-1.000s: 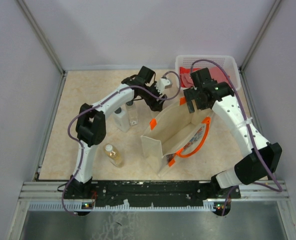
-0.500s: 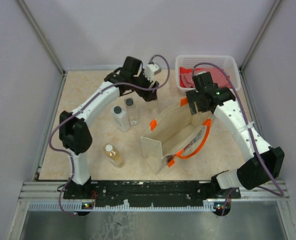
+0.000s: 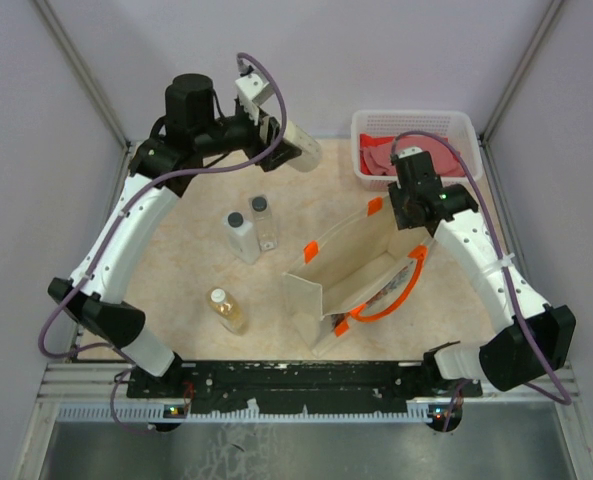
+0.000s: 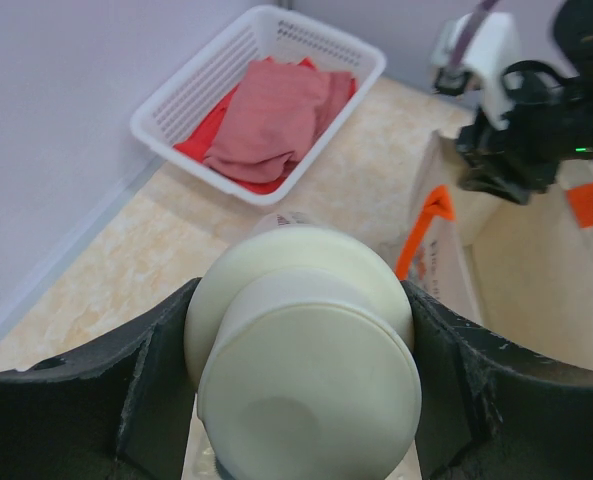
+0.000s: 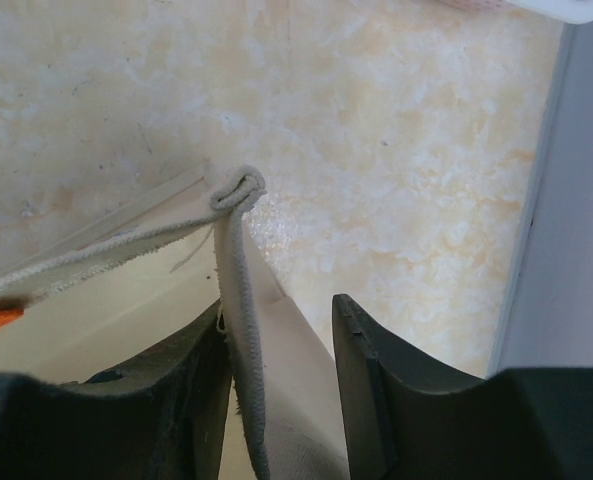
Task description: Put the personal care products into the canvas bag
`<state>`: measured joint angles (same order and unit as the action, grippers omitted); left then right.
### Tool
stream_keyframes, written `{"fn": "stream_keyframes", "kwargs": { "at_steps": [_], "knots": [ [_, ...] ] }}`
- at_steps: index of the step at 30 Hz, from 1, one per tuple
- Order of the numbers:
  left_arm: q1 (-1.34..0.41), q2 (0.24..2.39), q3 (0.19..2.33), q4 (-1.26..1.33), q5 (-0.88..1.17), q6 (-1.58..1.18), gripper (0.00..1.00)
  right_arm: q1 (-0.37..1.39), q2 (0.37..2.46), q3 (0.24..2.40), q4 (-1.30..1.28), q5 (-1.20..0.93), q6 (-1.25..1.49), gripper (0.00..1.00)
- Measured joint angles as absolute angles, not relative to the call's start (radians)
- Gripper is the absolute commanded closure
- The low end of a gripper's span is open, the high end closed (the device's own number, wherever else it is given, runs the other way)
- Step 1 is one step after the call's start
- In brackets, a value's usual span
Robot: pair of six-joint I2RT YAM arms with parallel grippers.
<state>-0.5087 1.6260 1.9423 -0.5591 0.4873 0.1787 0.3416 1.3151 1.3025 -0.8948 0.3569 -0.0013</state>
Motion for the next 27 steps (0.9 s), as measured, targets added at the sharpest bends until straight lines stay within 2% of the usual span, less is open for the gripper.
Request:
{"fn": "stream_keyframes", "kwargs": {
  "at_steps": [13,22,27],
  "knots": [
    [-0.594,1.533,1.828,-0.417,0.841,0.062,1.00,0.340,1.316,1.302,-0.851,0.331,-0.019,0.59],
    [-0.738,1.662,1.826,-0.370,0.869,0.083,1.00,0.337,1.316,1.303,-0.827,0.323,-0.021,0.57],
    [-0.807,1.772,1.827,-0.390,0.833,0.120,1.00,0.337,1.316,1.303,-0.827,0.336,-0.027,0.48]
  ]
}}
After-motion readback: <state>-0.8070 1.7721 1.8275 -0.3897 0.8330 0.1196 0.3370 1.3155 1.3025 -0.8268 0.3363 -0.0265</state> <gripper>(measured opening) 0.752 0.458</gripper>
